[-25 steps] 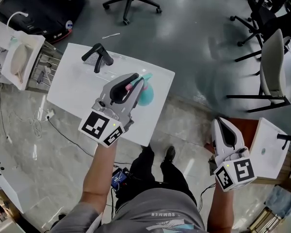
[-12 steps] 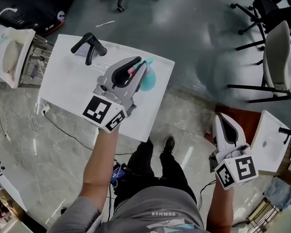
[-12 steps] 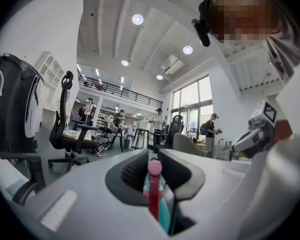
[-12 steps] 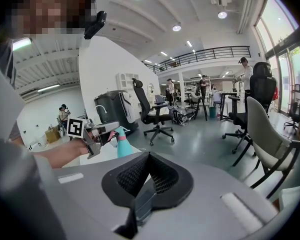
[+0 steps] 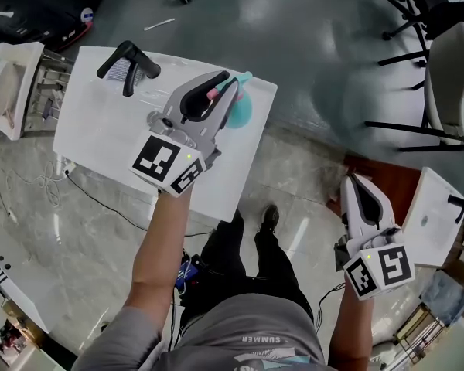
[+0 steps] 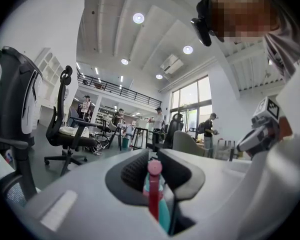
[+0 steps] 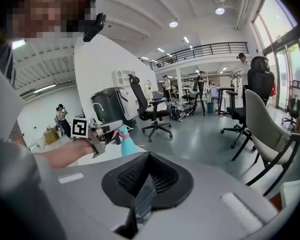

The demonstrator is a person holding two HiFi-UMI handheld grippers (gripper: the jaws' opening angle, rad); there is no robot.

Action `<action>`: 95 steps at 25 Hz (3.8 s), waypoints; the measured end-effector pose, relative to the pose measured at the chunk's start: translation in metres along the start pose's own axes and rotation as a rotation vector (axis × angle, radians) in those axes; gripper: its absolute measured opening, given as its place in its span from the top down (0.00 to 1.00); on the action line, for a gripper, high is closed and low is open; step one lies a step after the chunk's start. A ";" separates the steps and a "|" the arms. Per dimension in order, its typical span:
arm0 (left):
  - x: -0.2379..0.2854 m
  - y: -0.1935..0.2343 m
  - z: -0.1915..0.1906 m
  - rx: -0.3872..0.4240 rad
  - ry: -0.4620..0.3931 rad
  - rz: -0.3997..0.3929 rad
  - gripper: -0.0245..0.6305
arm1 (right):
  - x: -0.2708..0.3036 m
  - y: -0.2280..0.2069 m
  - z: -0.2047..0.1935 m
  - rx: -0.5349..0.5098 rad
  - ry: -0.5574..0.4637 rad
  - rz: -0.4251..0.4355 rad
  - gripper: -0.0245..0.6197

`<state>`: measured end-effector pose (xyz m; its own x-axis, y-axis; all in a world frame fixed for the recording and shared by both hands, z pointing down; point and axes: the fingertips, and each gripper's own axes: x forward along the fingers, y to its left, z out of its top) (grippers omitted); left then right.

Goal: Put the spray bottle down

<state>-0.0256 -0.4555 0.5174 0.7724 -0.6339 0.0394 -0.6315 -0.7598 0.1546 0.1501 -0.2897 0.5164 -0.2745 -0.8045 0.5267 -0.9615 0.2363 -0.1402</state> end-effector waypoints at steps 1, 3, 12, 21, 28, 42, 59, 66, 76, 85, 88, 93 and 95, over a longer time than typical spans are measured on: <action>0.002 0.001 -0.002 0.000 0.000 -0.001 0.88 | 0.001 -0.001 -0.002 0.003 0.003 -0.001 0.96; 0.007 0.003 -0.006 0.001 -0.002 -0.003 0.88 | 0.004 -0.003 -0.005 0.008 0.010 -0.004 0.96; 0.028 0.006 -0.024 0.003 -0.018 -0.017 0.88 | 0.015 -0.012 -0.019 0.021 0.035 -0.015 0.96; 0.036 0.005 -0.032 0.034 -0.065 -0.041 0.88 | 0.020 -0.015 -0.026 0.023 0.051 -0.023 0.96; 0.029 -0.001 -0.040 0.090 -0.083 -0.067 0.88 | 0.021 -0.008 -0.031 0.021 0.057 -0.016 0.96; 0.016 -0.009 -0.049 0.105 -0.058 -0.093 0.84 | 0.006 0.003 -0.032 0.013 0.042 -0.009 0.96; -0.009 -0.021 -0.016 0.190 -0.029 -0.012 0.56 | -0.024 0.012 -0.013 -0.019 -0.015 0.031 0.96; -0.036 -0.035 0.023 0.225 -0.046 0.032 0.58 | -0.040 0.015 0.012 -0.042 -0.059 0.053 0.96; -0.085 -0.072 0.098 0.226 -0.095 0.079 0.80 | -0.078 0.017 0.056 -0.079 -0.144 0.085 0.96; -0.122 -0.130 0.165 0.310 -0.087 0.043 0.96 | -0.119 0.020 0.084 -0.118 -0.212 0.120 0.96; -0.137 -0.151 0.179 0.320 -0.060 0.036 0.96 | -0.135 0.021 0.091 -0.137 -0.232 0.128 0.96; -0.162 -0.181 0.196 0.329 -0.029 0.049 0.96 | -0.161 0.025 0.101 -0.173 -0.266 0.148 0.96; -0.172 -0.191 0.203 0.330 -0.026 0.058 0.96 | -0.172 0.030 0.104 -0.189 -0.279 0.164 0.96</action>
<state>-0.0512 -0.2304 0.2806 0.7355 -0.6774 0.0128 -0.6654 -0.7257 -0.1750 0.1675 -0.2007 0.3344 -0.4421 -0.8593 0.2572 -0.8926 0.4496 -0.0323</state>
